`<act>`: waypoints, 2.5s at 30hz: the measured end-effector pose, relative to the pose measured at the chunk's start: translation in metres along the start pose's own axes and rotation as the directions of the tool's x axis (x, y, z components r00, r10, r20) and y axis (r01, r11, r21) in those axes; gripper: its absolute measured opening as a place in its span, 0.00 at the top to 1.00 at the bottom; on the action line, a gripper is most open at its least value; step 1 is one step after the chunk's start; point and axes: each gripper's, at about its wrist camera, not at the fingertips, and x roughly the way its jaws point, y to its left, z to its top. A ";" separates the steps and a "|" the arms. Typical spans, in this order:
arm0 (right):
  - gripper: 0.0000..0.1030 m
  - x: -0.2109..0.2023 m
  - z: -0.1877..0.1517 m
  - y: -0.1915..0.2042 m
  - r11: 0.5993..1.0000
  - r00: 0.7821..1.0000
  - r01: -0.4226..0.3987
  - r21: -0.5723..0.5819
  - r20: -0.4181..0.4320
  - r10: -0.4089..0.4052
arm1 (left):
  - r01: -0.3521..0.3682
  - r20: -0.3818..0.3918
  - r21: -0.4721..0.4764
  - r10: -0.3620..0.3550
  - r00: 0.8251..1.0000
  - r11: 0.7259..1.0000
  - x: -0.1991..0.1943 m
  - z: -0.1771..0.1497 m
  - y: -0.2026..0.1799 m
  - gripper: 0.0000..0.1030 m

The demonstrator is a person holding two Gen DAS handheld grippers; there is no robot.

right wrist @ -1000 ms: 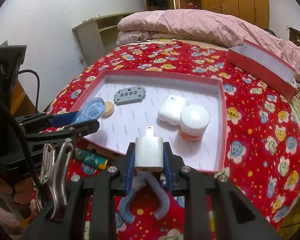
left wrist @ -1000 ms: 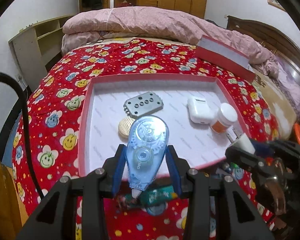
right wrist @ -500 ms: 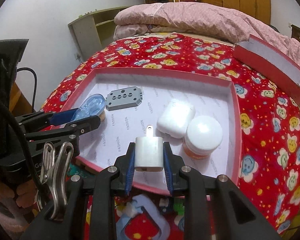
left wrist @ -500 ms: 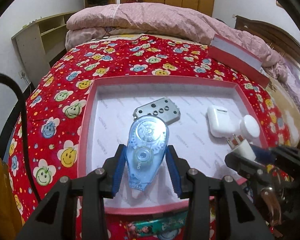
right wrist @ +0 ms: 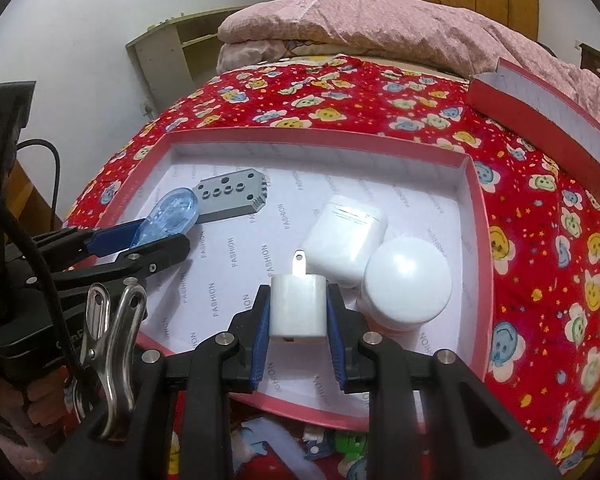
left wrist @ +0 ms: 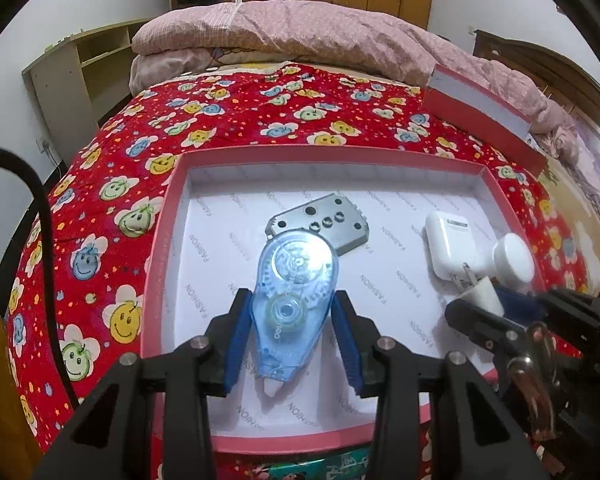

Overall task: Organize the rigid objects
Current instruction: 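Carry the charger plug and correction tape over the white tray, then lower plug and correction tape into the tray and open both grippers, then grasp green cartoon-printed tube with left gripper while right gripper approaches blue hook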

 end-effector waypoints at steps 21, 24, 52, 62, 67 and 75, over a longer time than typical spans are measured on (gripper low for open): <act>0.70 -0.005 -0.001 -0.006 0.999 1.000 -0.017 0.032 0.018 0.016 | -0.006 0.012 0.023 0.006 1.000 1.000 -0.006 0.002 -0.004 0.50; 0.67 -0.010 -0.001 -0.006 0.999 0.999 -0.021 0.030 0.026 0.021 | -0.006 0.022 0.031 0.005 1.000 1.000 -0.012 0.001 -0.005 0.40; 0.64 -0.059 -0.054 -0.009 0.998 0.998 -0.027 0.048 0.054 0.025 | -0.002 0.034 0.012 0.001 0.999 1.000 -0.069 -0.050 -0.002 0.24; 0.64 -0.067 -0.076 -0.009 0.998 0.999 -0.028 0.061 0.039 0.026 | -0.026 0.002 0.020 0.026 1.000 0.999 -0.070 -0.077 -0.005 0.20; 0.64 -0.066 -0.088 -0.010 0.998 0.999 -0.030 0.063 0.018 0.029 | -0.033 -0.044 -0.002 0.033 0.998 0.999 -0.056 -0.086 -0.004 0.19; 0.64 -0.065 -0.100 -0.015 0.997 0.999 -0.034 0.075 0.004 0.034 | -0.036 -0.064 -0.026 0.035 0.997 0.999 -0.038 -0.091 -0.012 0.10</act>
